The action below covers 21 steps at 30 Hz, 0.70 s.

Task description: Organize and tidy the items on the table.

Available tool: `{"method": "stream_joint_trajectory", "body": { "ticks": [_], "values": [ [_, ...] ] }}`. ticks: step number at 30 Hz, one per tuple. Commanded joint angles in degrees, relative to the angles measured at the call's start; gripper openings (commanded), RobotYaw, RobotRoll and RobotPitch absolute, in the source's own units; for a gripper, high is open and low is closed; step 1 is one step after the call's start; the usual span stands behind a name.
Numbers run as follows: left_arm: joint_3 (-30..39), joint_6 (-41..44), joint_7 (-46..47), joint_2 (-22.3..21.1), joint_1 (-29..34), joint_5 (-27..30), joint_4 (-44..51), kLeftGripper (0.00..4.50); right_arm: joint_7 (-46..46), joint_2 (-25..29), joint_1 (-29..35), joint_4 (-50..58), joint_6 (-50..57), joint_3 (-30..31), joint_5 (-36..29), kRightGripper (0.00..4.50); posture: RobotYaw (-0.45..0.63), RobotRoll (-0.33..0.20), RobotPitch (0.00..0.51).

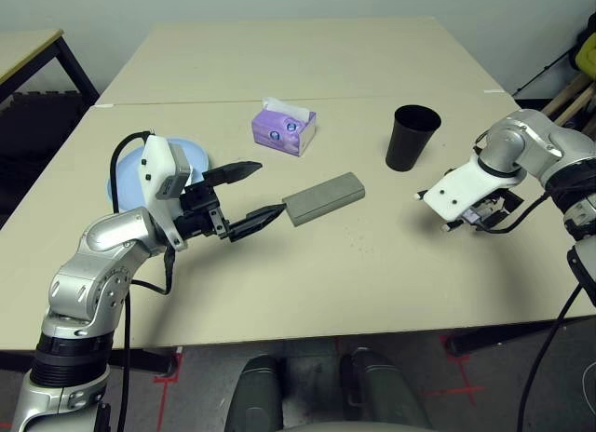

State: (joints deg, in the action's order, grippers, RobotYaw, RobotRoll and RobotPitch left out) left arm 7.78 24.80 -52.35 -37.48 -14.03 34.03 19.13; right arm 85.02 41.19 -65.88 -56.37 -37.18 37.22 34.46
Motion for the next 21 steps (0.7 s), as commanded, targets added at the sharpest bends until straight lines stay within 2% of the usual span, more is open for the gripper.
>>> {"method": "stream_joint_trajectory", "body": {
  "ticks": [1, 19, 21],
  "values": [
    [-0.97, 0.5, 0.33, 0.17, 0.11, 0.05, 0.76, 4.47, -0.49, -0.52, 1.34, -0.33, -0.05, 0.61, 0.71, 4.5, 0.09, 0.0, 0.108],
    [-0.9, 1.24, 1.12, 0.01, 0.55, 0.13, 2.04, 4.47, 0.61, -1.01, 7.74, 2.03, 4.77, -0.01, 0.28, 4.5, 0.11, 0.0, 0.12],
    [-0.8, 1.21, 1.09, -0.08, 0.68, 0.12, 2.05, 4.5, 0.59, -0.91, 8.0, 2.35, 4.57, -0.1, 0.45, 4.11, 0.11, 0.0, 0.12]
  ]
}}
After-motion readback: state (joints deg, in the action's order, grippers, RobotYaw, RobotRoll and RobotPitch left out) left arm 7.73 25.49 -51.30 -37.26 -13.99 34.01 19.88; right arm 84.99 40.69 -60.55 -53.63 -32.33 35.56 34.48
